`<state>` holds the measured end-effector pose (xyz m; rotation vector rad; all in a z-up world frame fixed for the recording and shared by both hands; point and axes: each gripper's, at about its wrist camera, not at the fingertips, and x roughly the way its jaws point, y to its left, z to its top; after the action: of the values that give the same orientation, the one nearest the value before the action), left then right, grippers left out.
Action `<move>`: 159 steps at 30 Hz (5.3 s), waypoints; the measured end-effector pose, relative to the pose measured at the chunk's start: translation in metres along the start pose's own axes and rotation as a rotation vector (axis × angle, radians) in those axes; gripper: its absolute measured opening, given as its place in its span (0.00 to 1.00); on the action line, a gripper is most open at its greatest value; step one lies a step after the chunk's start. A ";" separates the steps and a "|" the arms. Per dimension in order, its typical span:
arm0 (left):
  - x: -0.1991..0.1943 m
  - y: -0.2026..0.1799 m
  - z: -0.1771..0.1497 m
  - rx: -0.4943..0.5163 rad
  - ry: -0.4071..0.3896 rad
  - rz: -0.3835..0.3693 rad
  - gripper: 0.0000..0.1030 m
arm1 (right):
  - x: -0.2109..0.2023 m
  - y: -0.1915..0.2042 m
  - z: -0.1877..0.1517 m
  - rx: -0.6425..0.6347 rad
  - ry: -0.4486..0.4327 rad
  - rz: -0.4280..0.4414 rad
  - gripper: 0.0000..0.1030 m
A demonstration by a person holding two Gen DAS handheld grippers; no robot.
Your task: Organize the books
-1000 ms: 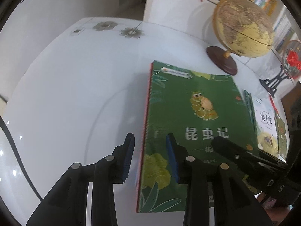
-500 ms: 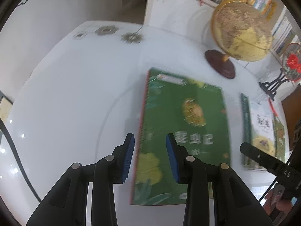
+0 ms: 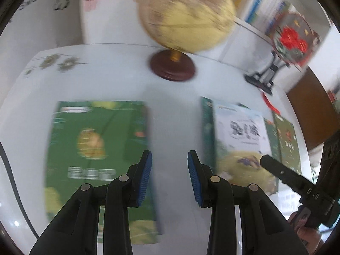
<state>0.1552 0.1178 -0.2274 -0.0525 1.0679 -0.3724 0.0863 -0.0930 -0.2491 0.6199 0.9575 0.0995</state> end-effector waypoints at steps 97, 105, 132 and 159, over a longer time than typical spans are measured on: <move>0.091 -0.142 -0.009 -0.025 0.036 -0.414 0.37 | -0.016 -0.160 0.033 -0.077 0.036 0.090 0.11; 0.078 -0.166 -0.001 0.041 0.031 -0.368 0.37 | -0.035 -0.158 0.035 -0.127 -0.002 0.002 0.11; -0.008 -0.146 0.027 0.077 -0.102 -0.276 0.37 | -0.086 -0.085 0.056 -0.204 -0.091 0.068 0.11; -0.070 -0.027 0.028 -0.004 -0.201 -0.118 0.37 | -0.050 0.052 0.040 -0.328 -0.080 0.193 0.11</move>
<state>0.1427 0.1115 -0.1487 -0.1545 0.8691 -0.4619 0.0986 -0.0856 -0.1679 0.4073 0.7807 0.3931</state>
